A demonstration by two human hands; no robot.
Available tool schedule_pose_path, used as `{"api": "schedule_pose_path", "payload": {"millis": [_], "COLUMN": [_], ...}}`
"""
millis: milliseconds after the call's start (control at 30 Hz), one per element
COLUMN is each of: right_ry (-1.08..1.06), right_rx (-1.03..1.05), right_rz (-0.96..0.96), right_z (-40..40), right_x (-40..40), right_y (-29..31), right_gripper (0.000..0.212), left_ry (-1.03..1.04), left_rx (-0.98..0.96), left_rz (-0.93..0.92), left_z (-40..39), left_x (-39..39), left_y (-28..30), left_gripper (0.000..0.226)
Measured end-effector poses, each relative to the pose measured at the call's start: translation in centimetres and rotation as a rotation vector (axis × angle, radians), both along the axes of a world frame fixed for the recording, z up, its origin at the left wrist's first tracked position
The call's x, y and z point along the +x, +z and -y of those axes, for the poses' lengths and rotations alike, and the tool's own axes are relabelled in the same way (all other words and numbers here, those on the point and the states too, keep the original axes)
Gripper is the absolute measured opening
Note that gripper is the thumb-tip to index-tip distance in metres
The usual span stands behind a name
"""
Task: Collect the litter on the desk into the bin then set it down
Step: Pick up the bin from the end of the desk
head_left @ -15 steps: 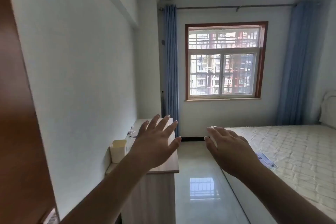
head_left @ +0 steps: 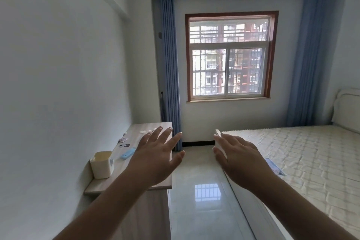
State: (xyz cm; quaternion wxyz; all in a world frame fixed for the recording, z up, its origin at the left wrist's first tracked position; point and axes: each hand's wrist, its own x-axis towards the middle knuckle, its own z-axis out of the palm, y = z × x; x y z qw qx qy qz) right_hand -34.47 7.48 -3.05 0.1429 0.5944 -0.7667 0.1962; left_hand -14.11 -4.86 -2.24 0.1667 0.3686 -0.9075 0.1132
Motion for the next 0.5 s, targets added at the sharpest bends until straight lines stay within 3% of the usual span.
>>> {"api": "schedule_pose_path", "payload": {"millis": [233, 500], "right_ry": [0.096, 0.227], "right_rx": [0.001, 0.076], "right_rz": [0.054, 0.042], "right_z": [5.7, 16.0], "right_x": [-0.6, 3.5], "right_y": [-1.0, -3.0], "right_gripper": [0.052, 0.057], "left_ry": [0.081, 0.197], "left_rx": [0.0, 0.04], "left_rz": [0.034, 0.018], "left_z": [3.4, 11.9], "left_x": [-0.2, 4.7], "left_y": [-2.0, -4.8], "left_gripper": [0.063, 0.066]}}
